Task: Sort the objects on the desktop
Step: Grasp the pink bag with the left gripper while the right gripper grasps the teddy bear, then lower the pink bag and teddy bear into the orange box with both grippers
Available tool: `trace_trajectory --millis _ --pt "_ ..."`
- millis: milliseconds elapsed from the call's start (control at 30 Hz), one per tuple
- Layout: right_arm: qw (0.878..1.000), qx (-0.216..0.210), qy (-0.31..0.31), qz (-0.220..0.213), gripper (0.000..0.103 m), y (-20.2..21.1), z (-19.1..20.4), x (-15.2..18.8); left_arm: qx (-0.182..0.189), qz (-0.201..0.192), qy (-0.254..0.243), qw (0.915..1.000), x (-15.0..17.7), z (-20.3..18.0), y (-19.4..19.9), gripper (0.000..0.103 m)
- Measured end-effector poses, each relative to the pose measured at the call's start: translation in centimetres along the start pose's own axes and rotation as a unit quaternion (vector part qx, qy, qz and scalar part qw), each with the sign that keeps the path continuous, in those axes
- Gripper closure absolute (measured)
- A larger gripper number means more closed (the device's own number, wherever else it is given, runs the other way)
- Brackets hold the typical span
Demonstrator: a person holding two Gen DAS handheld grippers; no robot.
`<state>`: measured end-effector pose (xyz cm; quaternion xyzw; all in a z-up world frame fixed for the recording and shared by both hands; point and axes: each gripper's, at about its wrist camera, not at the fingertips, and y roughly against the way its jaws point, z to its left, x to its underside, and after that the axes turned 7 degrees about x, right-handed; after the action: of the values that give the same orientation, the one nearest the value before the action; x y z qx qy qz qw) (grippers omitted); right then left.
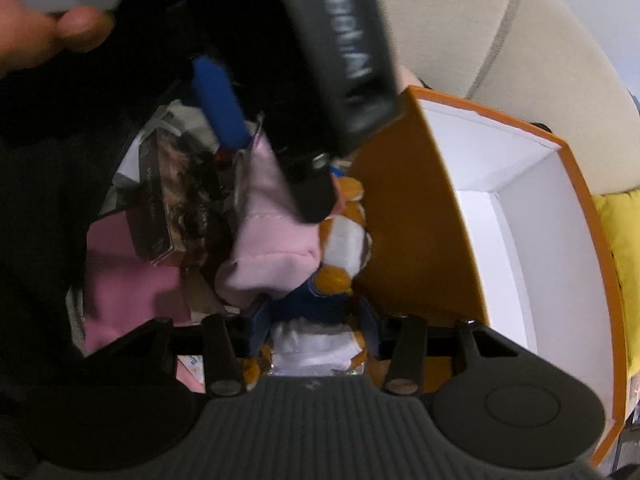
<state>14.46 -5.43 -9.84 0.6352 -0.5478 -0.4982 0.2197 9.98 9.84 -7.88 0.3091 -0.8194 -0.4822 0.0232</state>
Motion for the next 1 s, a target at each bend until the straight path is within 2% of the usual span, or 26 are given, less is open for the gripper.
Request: trace_trajectory --millis 67,100,200,267,333,367,433,600,800,1000 --pt "1.000 -0.004 0.001 -0.004 0.058 -0.2 0.1 0.2 -0.002 -0.001 0.003 1.0000 0.1 0.1 0.0 0.027" --pt "1.000 -0.007 -0.002 -0.005 0.066 -0.2 0.2 0.3 -0.001 0.000 0.008 1.0000 0.1 0.3 -0.3 0.026" --pt "1.000 0.001 0.000 -0.008 0.067 0.2 0.6 0.6 0.000 -0.006 0.009 0.9999 0.5 0.5 -0.4 0.026" --pt "1.000 0.007 0.002 -0.010 0.068 0.7 0.6 0.9 0.003 -0.011 -0.003 0.9999 0.7 0.4 0.0 0.033" --pt "1.000 0.010 -0.005 -0.011 0.068 1.3 0.4 1.1 0.014 -0.023 -0.004 0.9996 0.9 0.7 0.8 0.052" --pt "1.000 0.012 -0.011 -0.012 0.068 1.8 0.2 1.3 0.017 -0.026 -0.005 0.9995 1.0 0.7 1.2 0.058" --pt "0.999 0.019 -0.024 -0.018 0.069 2.8 -0.2 1.6 0.034 -0.036 -0.009 0.9987 1.2 1.1 2.2 0.062" --pt "0.996 0.026 -0.080 -0.039 0.070 6.0 -1.9 2.2 0.058 -0.067 -0.071 0.9935 1.8 0.0 5.4 0.065" --pt "0.986 0.034 -0.140 -0.083 0.071 10.9 -4.0 2.8 0.078 -0.088 -0.175 0.9775 1.2 -3.3 9.7 0.066" --pt "0.965 0.081 -0.218 -0.122 0.071 15.0 -8.9 3.5 0.089 -0.112 -0.274 0.9509 -0.5 -7.7 13.7 0.067"
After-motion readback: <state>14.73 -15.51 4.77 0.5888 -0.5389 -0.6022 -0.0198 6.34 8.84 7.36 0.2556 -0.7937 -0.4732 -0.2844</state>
